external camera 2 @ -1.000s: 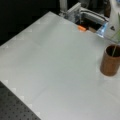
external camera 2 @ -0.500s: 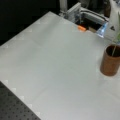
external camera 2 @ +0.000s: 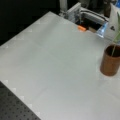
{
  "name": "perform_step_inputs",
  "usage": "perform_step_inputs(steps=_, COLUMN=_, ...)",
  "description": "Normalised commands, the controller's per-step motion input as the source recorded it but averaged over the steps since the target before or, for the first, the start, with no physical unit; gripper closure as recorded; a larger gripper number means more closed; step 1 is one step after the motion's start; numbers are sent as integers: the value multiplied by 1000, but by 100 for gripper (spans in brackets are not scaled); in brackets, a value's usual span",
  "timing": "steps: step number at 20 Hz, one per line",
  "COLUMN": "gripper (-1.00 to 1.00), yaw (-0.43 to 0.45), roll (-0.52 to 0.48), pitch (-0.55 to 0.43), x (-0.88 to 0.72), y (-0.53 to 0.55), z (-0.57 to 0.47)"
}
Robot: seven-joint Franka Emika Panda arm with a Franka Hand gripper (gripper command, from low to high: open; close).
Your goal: Flower insertion into a vase
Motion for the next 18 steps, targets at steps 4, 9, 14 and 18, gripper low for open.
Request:
perform_step_inputs(steps=4, gripper=100, yaw=55, roll=-69, pitch=544, x=355, y=204, z=93)
perform_step_inputs(steps=9, gripper=100, yaw=61, roll=-126, pitch=474, x=314, y=258, z=91)
perform_step_inputs(steps=14, gripper=100, yaw=42, roll=-160, pitch=421, x=271, y=224, z=70)
perform_step_inputs(steps=18, gripper=100, yaw=36, roll=-169, pitch=381, x=245, y=174, z=56)
